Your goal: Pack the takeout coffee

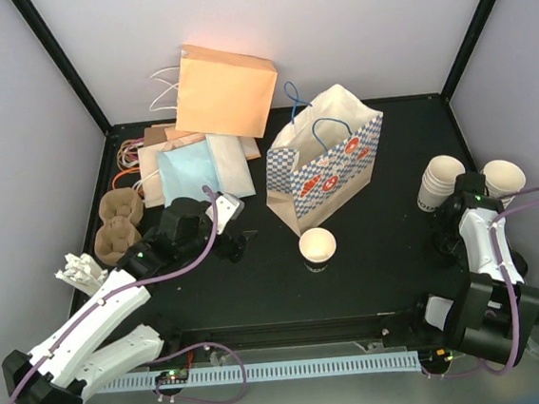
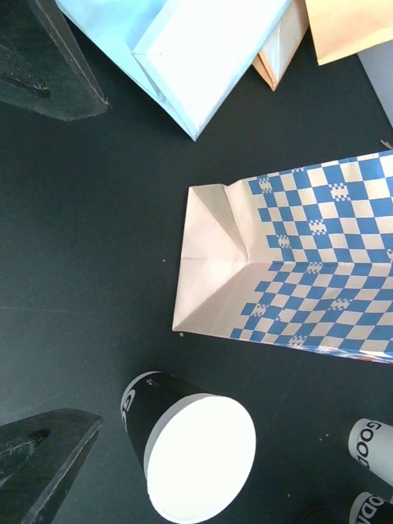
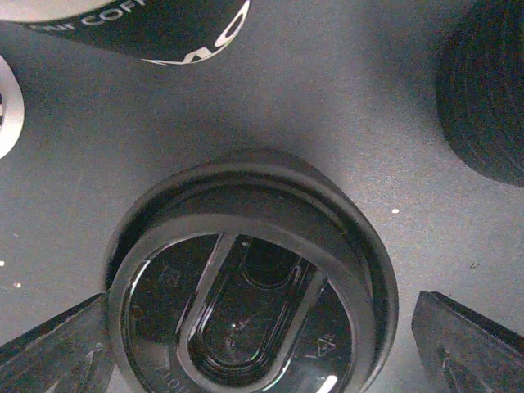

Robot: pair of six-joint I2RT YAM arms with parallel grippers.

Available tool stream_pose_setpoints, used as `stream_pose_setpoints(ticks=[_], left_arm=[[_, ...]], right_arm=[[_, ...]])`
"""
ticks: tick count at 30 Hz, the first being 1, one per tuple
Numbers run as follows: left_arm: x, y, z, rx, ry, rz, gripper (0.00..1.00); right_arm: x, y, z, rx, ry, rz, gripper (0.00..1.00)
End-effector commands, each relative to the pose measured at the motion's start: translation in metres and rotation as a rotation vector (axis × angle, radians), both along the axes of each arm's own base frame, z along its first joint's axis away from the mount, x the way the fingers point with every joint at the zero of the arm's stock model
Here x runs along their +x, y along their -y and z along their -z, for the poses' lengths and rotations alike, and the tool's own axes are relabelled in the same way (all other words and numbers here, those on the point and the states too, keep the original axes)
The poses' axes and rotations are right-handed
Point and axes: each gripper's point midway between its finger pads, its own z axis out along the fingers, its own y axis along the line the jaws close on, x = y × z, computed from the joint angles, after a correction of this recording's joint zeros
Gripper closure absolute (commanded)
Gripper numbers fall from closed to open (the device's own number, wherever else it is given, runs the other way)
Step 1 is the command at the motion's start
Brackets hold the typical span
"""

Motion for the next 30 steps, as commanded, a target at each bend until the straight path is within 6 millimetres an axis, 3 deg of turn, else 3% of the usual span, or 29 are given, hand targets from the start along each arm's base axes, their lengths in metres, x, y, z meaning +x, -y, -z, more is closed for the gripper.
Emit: stream_pose_setpoints(ticks=[1, 4, 13, 18, 22, 30], left_arm=[[0.002, 0.003, -0.007, -0.006, 0.022, 0.006, 0.01], [0.002, 0.003, -0.007, -0.006, 0.021, 0.006, 0.01], [0.002, 0.004, -0.006, -0.003, 0.017, 0.009, 0.01], [0.002, 0.004, -0.007, -0.004, 0.018, 0.009, 0.01], [0.002, 0.004, -0.007, -0.006, 0.019, 0.009, 0.01], [0.001, 0.004, -0.008, -0.008, 0.022, 0.009, 0.01]], right_arm=[[0.005, 0.005, -0.009, -0.021, 0.028, 0.008, 0.05], [0.005, 0.006, -0.013, -0.031, 0.041, 0.009, 0.13], [0.002, 0.006, -0.021, -0.043, 0.058, 0.015, 0.19], [0.001, 0.005, -0.025, -0.045, 0.067, 0.015, 0.17], [0.002, 0.006, -0.025, -0.047, 0.064, 0.014, 0.07], [0.003, 0.005, -0.020, -0.034, 0.050, 0.006, 0.07]])
